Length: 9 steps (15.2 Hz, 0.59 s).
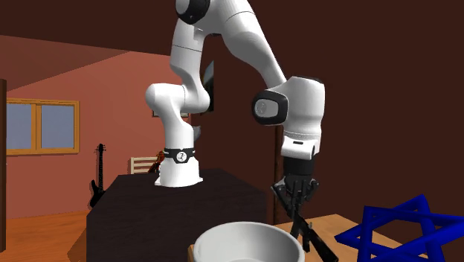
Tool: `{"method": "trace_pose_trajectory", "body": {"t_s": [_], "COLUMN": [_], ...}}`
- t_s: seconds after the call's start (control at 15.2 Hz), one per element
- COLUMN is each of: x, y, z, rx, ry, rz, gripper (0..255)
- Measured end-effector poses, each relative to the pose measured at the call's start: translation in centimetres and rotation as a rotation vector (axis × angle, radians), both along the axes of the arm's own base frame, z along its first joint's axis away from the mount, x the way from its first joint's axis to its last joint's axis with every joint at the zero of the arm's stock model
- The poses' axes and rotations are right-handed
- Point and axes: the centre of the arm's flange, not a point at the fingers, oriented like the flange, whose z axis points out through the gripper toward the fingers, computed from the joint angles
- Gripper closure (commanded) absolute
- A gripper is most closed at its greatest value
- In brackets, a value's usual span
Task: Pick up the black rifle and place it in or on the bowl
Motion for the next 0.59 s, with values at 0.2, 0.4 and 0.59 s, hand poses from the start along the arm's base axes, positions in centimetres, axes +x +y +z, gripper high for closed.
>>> {"method": "trace_pose_trajectory", "body": {"t_s": [0.2, 0.4, 0.59], "x": [0.2, 0.0, 0.0], "y": [0.0, 0.0, 0.0], "z": [1.6, 3.2, 4.7], "rx": [0.000, 0.000, 0.000], "ry": [0.000, 0.000, 0.000], "rz": [0.000, 0.000, 0.000], "gripper": [255, 255, 255]}}
